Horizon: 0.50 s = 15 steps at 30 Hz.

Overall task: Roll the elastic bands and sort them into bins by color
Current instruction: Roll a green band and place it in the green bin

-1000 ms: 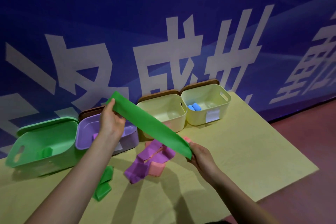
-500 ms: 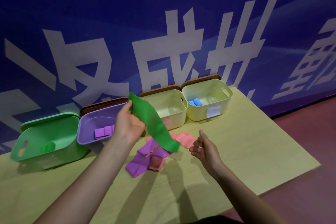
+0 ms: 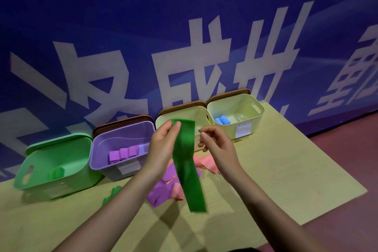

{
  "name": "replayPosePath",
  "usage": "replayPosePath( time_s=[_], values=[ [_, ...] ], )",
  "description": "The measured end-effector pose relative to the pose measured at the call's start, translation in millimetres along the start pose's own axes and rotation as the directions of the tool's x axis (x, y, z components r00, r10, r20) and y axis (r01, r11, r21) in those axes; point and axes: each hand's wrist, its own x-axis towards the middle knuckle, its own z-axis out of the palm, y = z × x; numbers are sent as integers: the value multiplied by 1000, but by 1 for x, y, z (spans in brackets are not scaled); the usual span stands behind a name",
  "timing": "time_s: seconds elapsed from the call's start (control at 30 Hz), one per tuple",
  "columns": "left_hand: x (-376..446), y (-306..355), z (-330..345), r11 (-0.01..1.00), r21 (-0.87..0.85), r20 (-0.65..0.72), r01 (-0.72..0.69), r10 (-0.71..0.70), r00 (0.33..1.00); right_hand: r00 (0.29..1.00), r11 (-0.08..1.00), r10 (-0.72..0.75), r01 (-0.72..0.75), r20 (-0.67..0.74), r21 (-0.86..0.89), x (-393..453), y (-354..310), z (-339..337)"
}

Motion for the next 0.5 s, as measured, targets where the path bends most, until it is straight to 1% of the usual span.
replayPosePath(
  time_s=[0.1,0.17,0.33,0.4,0.5],
  values=[
    [-4,2,6,999,-42,-10,-31,31,999,999,997,-38,40,35,-71,8,-12,5],
    [-5,1,10,997,-59,-13,-49,48,999,998,995,-38,42,42,-88,11,-16,6],
    [-5,-5,17,996,-63,-9,-66,66,998,999,999,-16,18,46,-48,13,-25,1],
    [-3,-11,18,996,-79,3,-42,42,999,999,999,-11,12,31,-49,13,-27,0],
    [-4,-24,21,991,-127,49,48,-42,998,1000,999,-5,5,-1,-35,15,-26,-3]
  ],
)
